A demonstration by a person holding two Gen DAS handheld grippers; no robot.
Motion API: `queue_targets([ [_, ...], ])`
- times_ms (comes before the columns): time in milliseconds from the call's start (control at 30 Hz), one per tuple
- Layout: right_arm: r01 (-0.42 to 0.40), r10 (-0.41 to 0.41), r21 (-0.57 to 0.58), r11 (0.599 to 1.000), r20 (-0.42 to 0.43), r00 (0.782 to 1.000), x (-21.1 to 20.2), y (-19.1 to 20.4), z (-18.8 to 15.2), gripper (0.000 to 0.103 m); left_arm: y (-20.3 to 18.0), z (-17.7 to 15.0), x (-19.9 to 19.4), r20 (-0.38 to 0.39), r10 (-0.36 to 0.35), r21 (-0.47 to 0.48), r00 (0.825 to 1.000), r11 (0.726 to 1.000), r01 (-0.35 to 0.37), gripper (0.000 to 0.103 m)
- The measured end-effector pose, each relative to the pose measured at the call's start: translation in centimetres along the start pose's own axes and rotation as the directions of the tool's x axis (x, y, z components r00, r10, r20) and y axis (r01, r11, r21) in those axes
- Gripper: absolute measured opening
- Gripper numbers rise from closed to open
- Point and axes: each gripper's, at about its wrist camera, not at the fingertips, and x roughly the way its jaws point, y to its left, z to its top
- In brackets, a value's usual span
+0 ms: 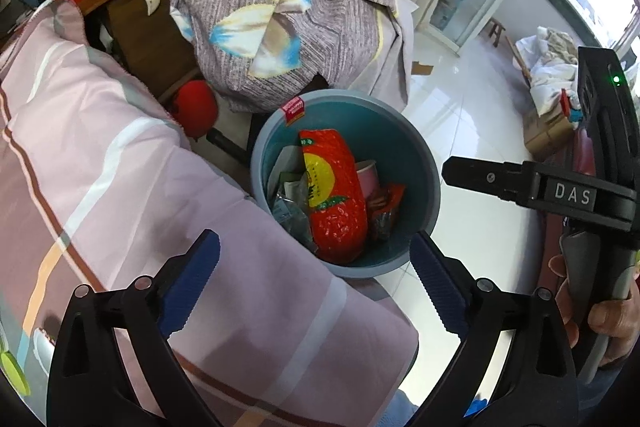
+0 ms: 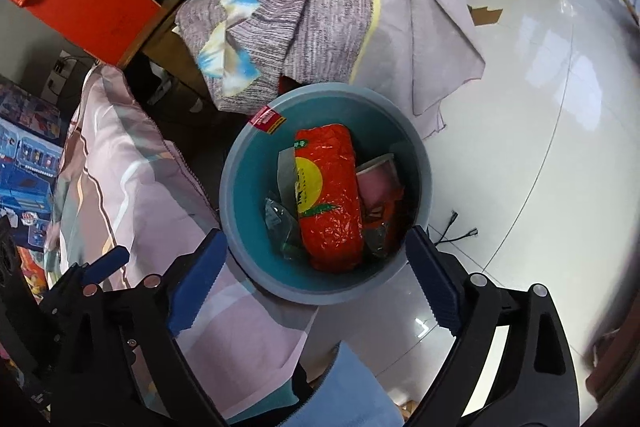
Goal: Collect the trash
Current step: 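Open the right tool over the bucket to drop the orange packet, then move both open tools back over the bed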
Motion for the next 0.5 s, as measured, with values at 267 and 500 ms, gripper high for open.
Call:
queue_targets([
  [267, 0.009, -0.009, -0.045, 0.999, -0.001, 1.0, -0.8, 2.8, -1.8, 0.087, 1.4, -1.7, -2.7, 0.042, 0.006, -0.029, 0.999, 1.0, -0.004, 0.097],
  [500, 0.003, 0.0, -0.117, 0.993, 0.023, 1.0, -1.7, 6.3, -3.8, 0.088, 3.1, -3.9, -5.2, 0.076, 0.015, -0.061, 0.997, 0.998, -0.01, 0.098],
])
